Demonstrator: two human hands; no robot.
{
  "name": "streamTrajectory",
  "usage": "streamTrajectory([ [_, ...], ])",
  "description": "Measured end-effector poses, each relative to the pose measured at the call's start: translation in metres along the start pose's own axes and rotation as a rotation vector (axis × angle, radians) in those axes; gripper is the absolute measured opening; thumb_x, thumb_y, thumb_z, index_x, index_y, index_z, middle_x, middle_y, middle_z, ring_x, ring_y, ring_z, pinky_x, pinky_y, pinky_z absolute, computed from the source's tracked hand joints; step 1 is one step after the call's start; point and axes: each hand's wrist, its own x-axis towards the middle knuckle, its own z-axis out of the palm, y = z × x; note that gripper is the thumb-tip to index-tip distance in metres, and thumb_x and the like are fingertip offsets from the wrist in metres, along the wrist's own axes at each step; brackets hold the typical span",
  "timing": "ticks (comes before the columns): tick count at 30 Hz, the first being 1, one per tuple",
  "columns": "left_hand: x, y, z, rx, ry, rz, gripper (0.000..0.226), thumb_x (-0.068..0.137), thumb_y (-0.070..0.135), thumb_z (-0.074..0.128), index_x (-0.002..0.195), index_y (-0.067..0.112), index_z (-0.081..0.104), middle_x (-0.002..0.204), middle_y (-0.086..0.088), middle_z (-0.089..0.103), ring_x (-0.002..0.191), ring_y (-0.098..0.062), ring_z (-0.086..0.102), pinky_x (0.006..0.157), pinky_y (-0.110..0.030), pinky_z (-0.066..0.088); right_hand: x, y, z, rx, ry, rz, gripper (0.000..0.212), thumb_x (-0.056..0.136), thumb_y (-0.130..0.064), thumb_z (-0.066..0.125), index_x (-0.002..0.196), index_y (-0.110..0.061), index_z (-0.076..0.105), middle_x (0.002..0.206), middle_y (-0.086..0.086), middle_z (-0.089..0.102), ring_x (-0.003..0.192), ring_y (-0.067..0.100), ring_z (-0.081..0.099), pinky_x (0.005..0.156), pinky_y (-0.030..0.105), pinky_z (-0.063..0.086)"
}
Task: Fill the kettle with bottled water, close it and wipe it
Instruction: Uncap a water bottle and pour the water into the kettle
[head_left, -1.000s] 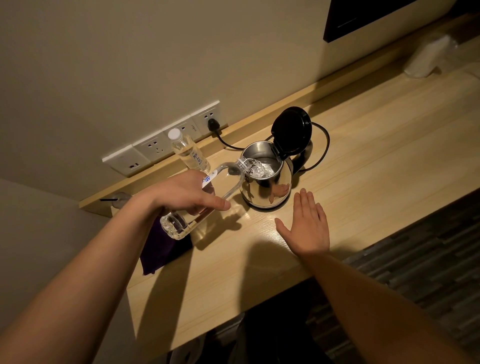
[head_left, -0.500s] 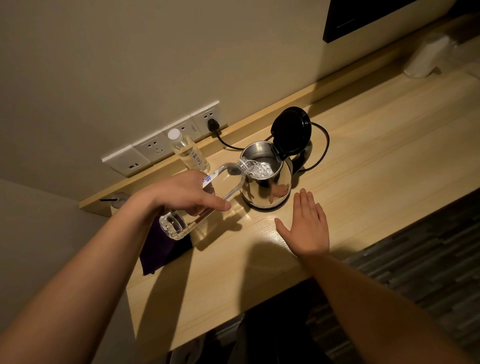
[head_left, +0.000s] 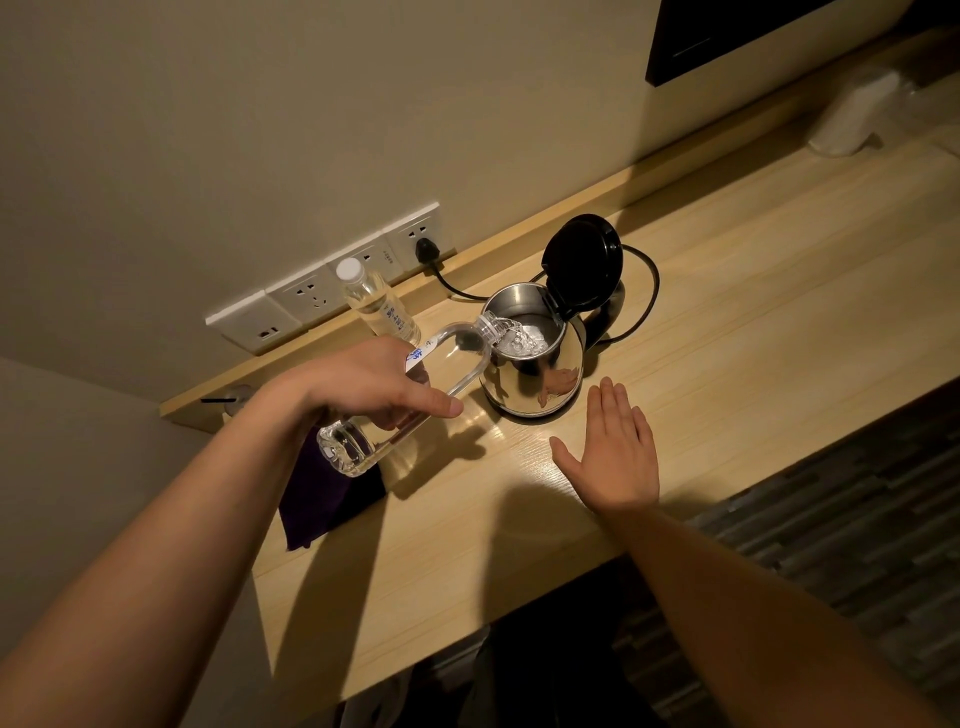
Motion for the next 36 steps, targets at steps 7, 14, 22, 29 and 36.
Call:
streamTrajectory([
  [7, 0.0032, -0.0020, -0.0006, 0.004, 0.022, 0.002, 0.058, 0.069, 0.054, 0.082, 0.092, 0.002, 0.072, 0.085, -0.016, 0.074, 0.070, -0.028, 0.068, 0.063, -0.033, 0.057, -0.0002, -0.0008, -0.0010, -0.006, -0.002, 0.000, 0.093, 0.096, -0.072, 0.032, 0.165, -0.010, 0.020, 0.174, 0.009, 0.015, 0.161, 0.022, 0.010, 0.128, 0.042, 0.013],
  [14, 0.0040, -0.0014, -0.0012, -0.022, 0.007, 0.003, 0.057, 0.074, 0.050, 0.083, 0.095, -0.003, 0.071, 0.079, -0.016, 0.069, 0.066, -0.025, 0.063, 0.060, -0.032, 0.052, 0.0003, -0.0004, -0.0012, 0.000, -0.012, -0.002, 0.093, 0.096, -0.072, 0.032, 0.165, -0.010, 0.019, 0.174, 0.009, 0.015, 0.161, 0.023, 0.010, 0.128, 0.041, 0.012],
  [22, 0.0037, -0.0002, -0.0026, -0.048, 0.003, -0.015, 0.047, 0.077, 0.044, 0.084, 0.091, 0.000, 0.072, 0.074, -0.010, 0.068, 0.063, -0.022, 0.063, 0.055, -0.029, 0.052, 0.0005, -0.0003, -0.0022, -0.003, -0.014, -0.004, 0.093, 0.096, -0.072, 0.033, 0.165, -0.010, 0.018, 0.174, 0.009, 0.013, 0.161, 0.022, 0.009, 0.128, 0.042, 0.012],
  [29, 0.0026, 0.0034, -0.0030, -0.069, -0.018, -0.029, 0.063, 0.069, 0.051, 0.085, 0.101, -0.002, 0.072, 0.077, -0.011, 0.070, 0.065, -0.024, 0.064, 0.059, -0.032, 0.053, 0.0011, 0.0001, -0.0015, 0.002, -0.009, -0.006, 0.093, 0.096, -0.071, 0.034, 0.164, -0.009, 0.021, 0.174, 0.010, 0.016, 0.161, 0.023, 0.011, 0.128, 0.042, 0.015],
  [36, 0.0023, 0.0046, -0.0031, -0.051, -0.011, -0.051, 0.056, 0.073, 0.046, 0.084, 0.100, -0.001, 0.072, 0.071, -0.006, 0.071, 0.060, -0.019, 0.066, 0.052, -0.028, 0.053, 0.0004, 0.0002, 0.0001, -0.002, -0.004, -0.002, 0.093, 0.096, -0.072, 0.032, 0.164, -0.010, 0.021, 0.174, 0.010, 0.016, 0.161, 0.023, 0.011, 0.128, 0.043, 0.015],
])
